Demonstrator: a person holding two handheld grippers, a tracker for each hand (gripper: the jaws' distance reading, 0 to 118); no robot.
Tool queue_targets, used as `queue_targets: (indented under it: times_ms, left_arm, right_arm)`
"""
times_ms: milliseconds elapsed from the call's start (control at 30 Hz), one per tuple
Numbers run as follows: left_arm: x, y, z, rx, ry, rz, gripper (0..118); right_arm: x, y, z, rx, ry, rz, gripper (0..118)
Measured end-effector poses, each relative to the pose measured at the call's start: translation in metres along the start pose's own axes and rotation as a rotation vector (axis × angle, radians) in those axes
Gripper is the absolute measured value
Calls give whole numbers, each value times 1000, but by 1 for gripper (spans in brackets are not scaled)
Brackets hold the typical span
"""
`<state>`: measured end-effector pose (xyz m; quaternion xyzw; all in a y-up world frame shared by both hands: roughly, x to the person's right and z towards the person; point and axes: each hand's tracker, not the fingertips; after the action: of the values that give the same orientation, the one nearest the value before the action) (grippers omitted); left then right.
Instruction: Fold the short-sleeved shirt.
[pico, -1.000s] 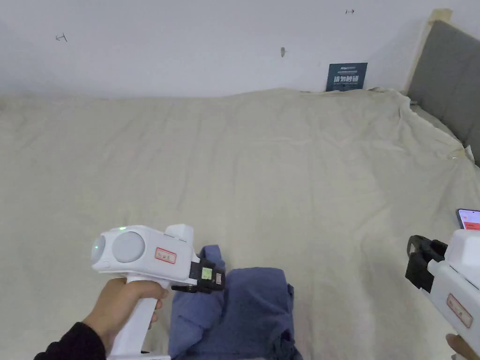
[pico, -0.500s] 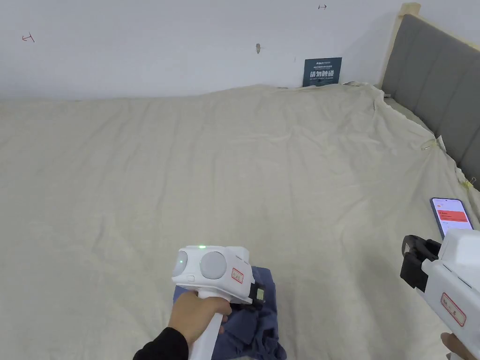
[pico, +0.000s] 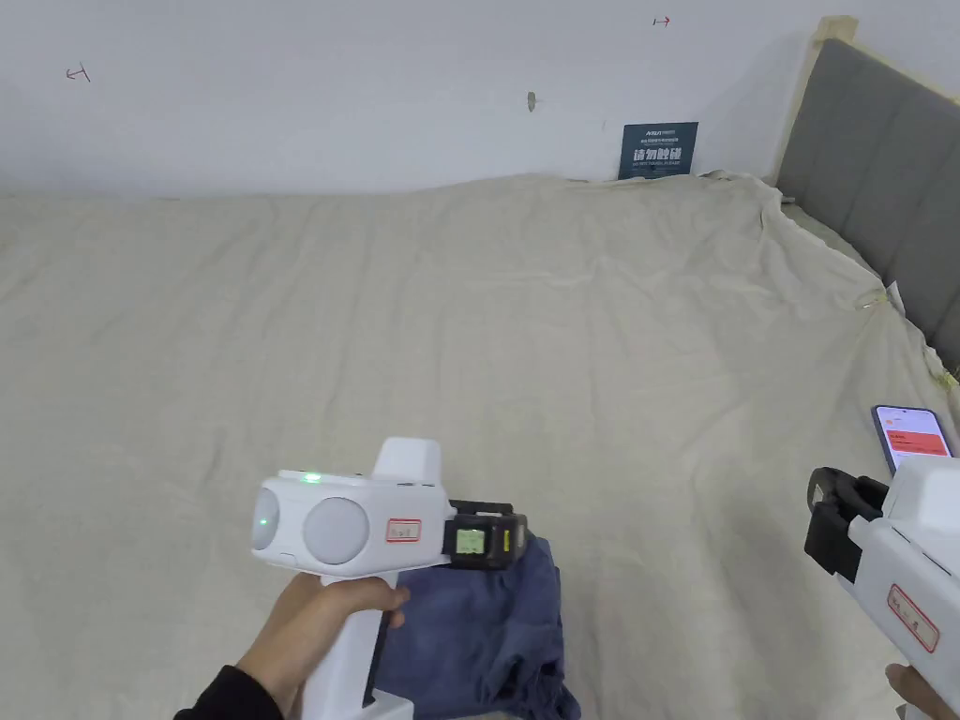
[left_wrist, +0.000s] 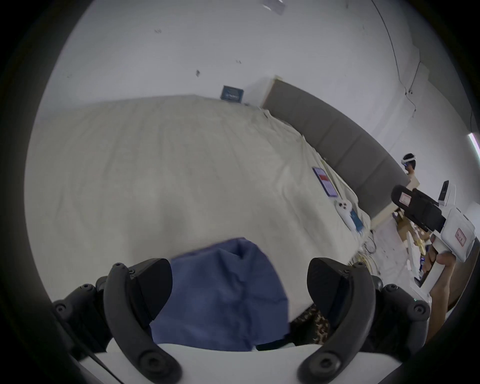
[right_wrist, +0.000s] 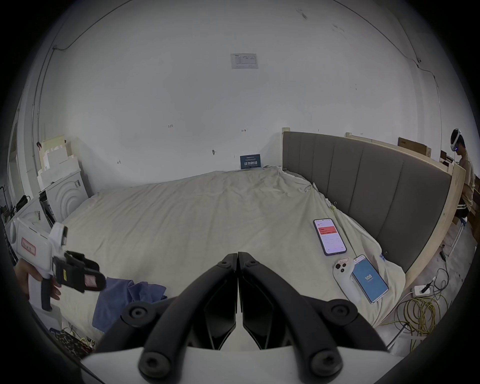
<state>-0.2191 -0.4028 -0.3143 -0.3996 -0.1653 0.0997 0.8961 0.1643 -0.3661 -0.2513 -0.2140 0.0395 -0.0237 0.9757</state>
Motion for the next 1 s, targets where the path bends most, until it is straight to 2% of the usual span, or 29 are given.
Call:
queue_targets:
  times_ms: [100, 167, 300, 400, 533, 867, 1000]
  left_arm:
    - [-21, -6, 5, 31, 53, 26, 109]
    - [-30, -13, 7, 51, 66, 46, 101]
    - [-48, -31, 4, 79, -48, 144, 24]
    - [-57, -45, -14, 16, -121, 236, 2]
    - [-48, -66, -38, -8, -23, 180, 0]
    - [14, -100, -92, -62, -2, 49, 0]
    - [45, -106, -105, -34, 58, -90, 0]
  right_arm:
    - [-2, 0, 0, 0, 6, -2, 0]
    - [-3, 0, 0, 0, 8, 0, 0]
    - [-6, -1, 0, -6, 12, 6, 0]
    - [-6, -2, 0, -9, 13, 4, 0]
    - [-5, -3, 2, -14, 9, 3, 0]
    - [6, -9, 5, -36, -20, -10, 0]
    - [13, -10, 7, -44, -34, -11, 0]
